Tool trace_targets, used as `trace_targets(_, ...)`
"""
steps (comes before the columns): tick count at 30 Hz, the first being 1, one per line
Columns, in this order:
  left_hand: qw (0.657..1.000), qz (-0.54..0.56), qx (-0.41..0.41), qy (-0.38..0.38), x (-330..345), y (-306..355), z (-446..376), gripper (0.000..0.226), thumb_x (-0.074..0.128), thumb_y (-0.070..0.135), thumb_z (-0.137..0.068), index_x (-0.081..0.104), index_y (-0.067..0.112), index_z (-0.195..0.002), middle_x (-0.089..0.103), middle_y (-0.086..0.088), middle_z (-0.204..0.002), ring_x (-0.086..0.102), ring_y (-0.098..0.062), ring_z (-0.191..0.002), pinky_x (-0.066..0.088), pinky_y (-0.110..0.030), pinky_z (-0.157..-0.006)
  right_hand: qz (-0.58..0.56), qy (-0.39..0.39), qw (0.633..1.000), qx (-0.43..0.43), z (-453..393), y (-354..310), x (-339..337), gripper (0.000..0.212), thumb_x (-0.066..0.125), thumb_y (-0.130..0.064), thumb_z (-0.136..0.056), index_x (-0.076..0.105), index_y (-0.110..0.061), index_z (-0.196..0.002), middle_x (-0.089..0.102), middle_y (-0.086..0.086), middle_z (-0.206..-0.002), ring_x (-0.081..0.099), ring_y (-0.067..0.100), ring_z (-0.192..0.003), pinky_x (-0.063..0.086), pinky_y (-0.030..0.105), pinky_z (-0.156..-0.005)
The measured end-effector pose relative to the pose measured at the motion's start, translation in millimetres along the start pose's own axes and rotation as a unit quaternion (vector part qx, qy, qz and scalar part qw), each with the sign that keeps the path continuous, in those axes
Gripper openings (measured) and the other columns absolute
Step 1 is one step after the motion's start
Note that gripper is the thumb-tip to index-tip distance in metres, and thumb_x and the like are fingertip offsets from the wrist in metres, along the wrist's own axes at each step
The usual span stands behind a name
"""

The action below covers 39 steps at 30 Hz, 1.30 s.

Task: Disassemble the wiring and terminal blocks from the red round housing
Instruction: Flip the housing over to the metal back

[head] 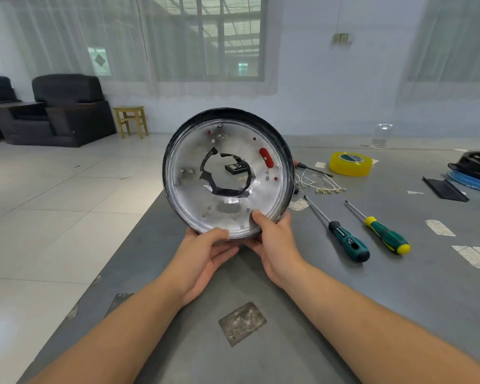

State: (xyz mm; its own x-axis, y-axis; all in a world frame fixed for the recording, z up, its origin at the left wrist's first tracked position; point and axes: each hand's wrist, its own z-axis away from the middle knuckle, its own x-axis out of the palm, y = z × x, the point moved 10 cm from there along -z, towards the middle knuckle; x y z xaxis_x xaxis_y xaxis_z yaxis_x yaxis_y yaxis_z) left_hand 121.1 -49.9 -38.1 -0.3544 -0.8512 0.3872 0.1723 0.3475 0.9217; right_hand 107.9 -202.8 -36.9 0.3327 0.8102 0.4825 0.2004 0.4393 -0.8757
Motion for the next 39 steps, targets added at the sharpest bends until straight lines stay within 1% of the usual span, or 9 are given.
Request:
trace_targets(3, 0.999, 0.023, -0.010, 0.048, -4, 2, -7, 0.046, 0.055, 0.002, -0.101, 0.050, 0.014, -0.146, 0.077, -0.014, -0.121, 0.076, -0.034, -0.107, 0.058, -0.046, -0.100, 0.002, -0.014, 1.000, 0.016, -3, -2, 1, 0.028, 0.060, -0.013, -0.098, 0.053, -0.021, -0.125, 0.072, 0.011, -0.119, 0.072, 0.029, -0.107, 0.062, 0.042, -0.073)
trace_targets(8, 0.990, 0.068, 0.025, 0.120, -3, 6, -17, 0.043, 0.062, 0.040, -0.105, 0.052, 0.025, -0.144, 0.076, -0.004, -0.125, 0.076, -0.025, -0.108, 0.063, -0.044, -0.090, 0.019, -0.037, 0.999, 0.004, -5, -2, 7, 0.037, 0.053, -0.003, -0.100, 0.056, -0.019, -0.133, 0.072, 0.007, -0.121, 0.069, 0.026, -0.112, 0.062, 0.047, -0.084)
trace_targets(12, 0.973, 0.103, 0.044, 0.200, -15, 2, -19, 0.036, 0.066, 0.036, -0.103, 0.061, 0.021, -0.136, 0.081, 0.001, -0.110, 0.079, -0.018, -0.097, 0.065, -0.041, -0.082, 0.024, -0.035, 0.999, 0.021, -8, 2, 4, 0.038, 0.056, -0.002, -0.098, 0.054, -0.018, -0.133, 0.071, 0.008, -0.124, 0.068, 0.026, -0.114, 0.060, 0.051, -0.089)
trace_targets(15, 0.969, 0.095, 0.050, 0.223, -22, 1, -17, 0.032, 0.066, 0.033, -0.103, 0.063, 0.021, -0.133, 0.080, 0.002, -0.109, 0.078, -0.017, -0.098, 0.065, -0.040, -0.080, 0.026, -0.026, 0.998, 0.041, -11, 5, 1, 0.032, 0.059, -0.013, -0.100, 0.054, -0.017, -0.132, 0.072, 0.008, -0.122, 0.070, 0.027, -0.111, 0.060, 0.052, -0.089)
trace_targets(19, 0.974, 0.095, 0.052, 0.201, -25, 3, -17, 0.029, 0.067, 0.031, -0.103, 0.063, 0.022, -0.130, 0.080, 0.001, -0.114, 0.076, -0.021, -0.107, 0.063, -0.044, -0.089, 0.045, -0.007, 0.998, 0.051, -12, 7, 1, 0.031, 0.058, -0.016, -0.101, 0.055, -0.014, -0.132, 0.071, 0.009, -0.122, 0.070, 0.027, -0.109, 0.061, 0.049, -0.087)
trace_targets(25, 0.990, 0.126, 0.013, 0.056, -2, -9, -16, 0.048, 0.067, 0.007, -0.098, 0.050, 0.027, -0.138, 0.077, -0.008, -0.121, 0.076, -0.030, -0.110, 0.063, -0.045, -0.092, 0.030, -0.016, 0.999, 0.033, -11, -3, 4, 0.024, 0.051, -0.014, -0.104, 0.062, -0.015, -0.126, 0.076, 0.010, -0.112, 0.073, 0.027, -0.103, 0.062, 0.040, -0.074)
trace_targets(32, 0.983, 0.138, 0.023, 0.119, -20, -9, -17, 0.053, 0.061, -0.012, -0.095, 0.049, 0.016, -0.138, 0.077, -0.016, -0.118, 0.078, -0.034, -0.101, 0.066, -0.041, -0.077, 0.129, -0.076, 0.988, 0.031, -11, 6, 11, 0.024, 0.061, -0.026, -0.101, 0.067, -0.014, -0.121, 0.076, 0.005, -0.113, 0.072, 0.021, -0.106, 0.060, 0.042, -0.091)
trace_targets(36, 0.976, 0.159, 0.035, 0.147, -34, -4, -17, 0.052, 0.058, -0.014, -0.096, 0.050, 0.018, -0.137, 0.074, -0.017, -0.122, 0.077, -0.033, -0.103, 0.066, -0.041, -0.077, 0.289, -0.111, 0.951, 0.014, -6, -4, 8, 0.049, 0.061, -0.059, -0.091, 0.068, -0.018, -0.117, 0.074, 0.002, -0.115, 0.073, 0.017, -0.101, 0.062, 0.038, -0.087)
trace_targets(39, 0.974, 0.157, 0.033, 0.162, -40, -3, -18, 0.057, 0.056, -0.016, -0.096, 0.045, 0.017, -0.142, 0.070, -0.018, -0.127, 0.074, -0.037, -0.108, 0.066, -0.042, -0.076, 0.526, -0.105, 0.840, -0.076, -9, -45, -8, 0.052, 0.055, -0.068, -0.085, 0.074, -0.026, -0.108, 0.074, -0.011, -0.099, 0.070, 0.010, -0.094, 0.058, 0.030, -0.082)
